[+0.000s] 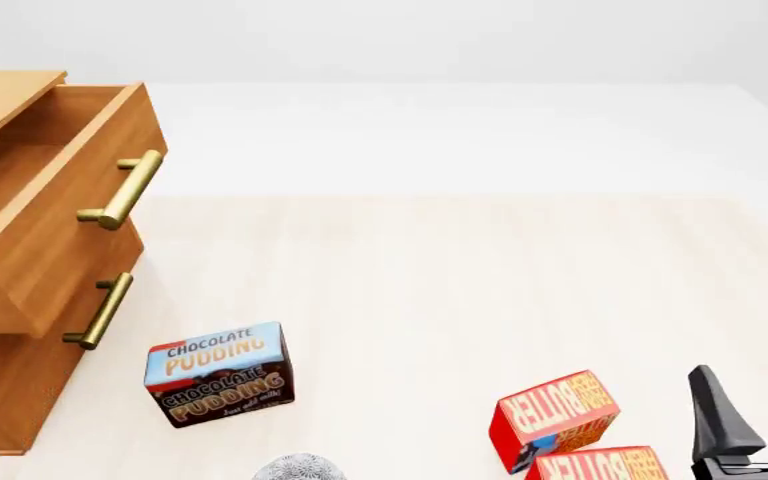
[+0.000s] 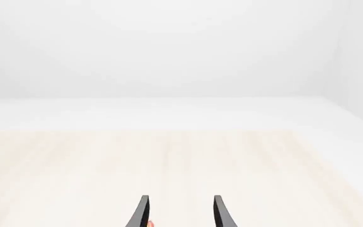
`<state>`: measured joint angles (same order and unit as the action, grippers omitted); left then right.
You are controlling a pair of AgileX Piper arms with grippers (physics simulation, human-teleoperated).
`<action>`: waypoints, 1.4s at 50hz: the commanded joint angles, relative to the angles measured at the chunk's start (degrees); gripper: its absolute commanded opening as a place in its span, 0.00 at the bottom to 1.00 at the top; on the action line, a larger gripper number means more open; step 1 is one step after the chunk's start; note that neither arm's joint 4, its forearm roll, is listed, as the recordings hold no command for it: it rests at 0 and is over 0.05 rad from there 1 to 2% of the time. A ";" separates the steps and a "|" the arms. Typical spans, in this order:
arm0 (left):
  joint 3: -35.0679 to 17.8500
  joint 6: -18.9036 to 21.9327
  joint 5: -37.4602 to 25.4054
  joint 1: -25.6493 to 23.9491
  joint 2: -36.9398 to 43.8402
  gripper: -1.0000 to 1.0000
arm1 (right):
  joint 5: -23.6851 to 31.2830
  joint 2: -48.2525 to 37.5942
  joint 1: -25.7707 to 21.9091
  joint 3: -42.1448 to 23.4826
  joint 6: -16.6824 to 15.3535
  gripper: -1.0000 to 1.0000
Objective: Put the bowl in the top drawer of the cabinet.
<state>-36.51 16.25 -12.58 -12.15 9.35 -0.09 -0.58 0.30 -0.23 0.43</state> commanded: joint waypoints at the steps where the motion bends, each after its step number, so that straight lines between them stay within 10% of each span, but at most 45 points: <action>1: -3.36 -0.63 2.04 -0.55 4.86 1.00 | 0.00 0.00 -0.01 0.00 0.00 1.00; 70: -16.43 -26.95 8.43 12.83 39.51 1.00 | 0.00 0.00 0.01 0.00 0.02 1.00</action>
<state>-51.76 -7.41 -4.81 0.22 44.92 -0.09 -0.58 0.30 -0.23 0.44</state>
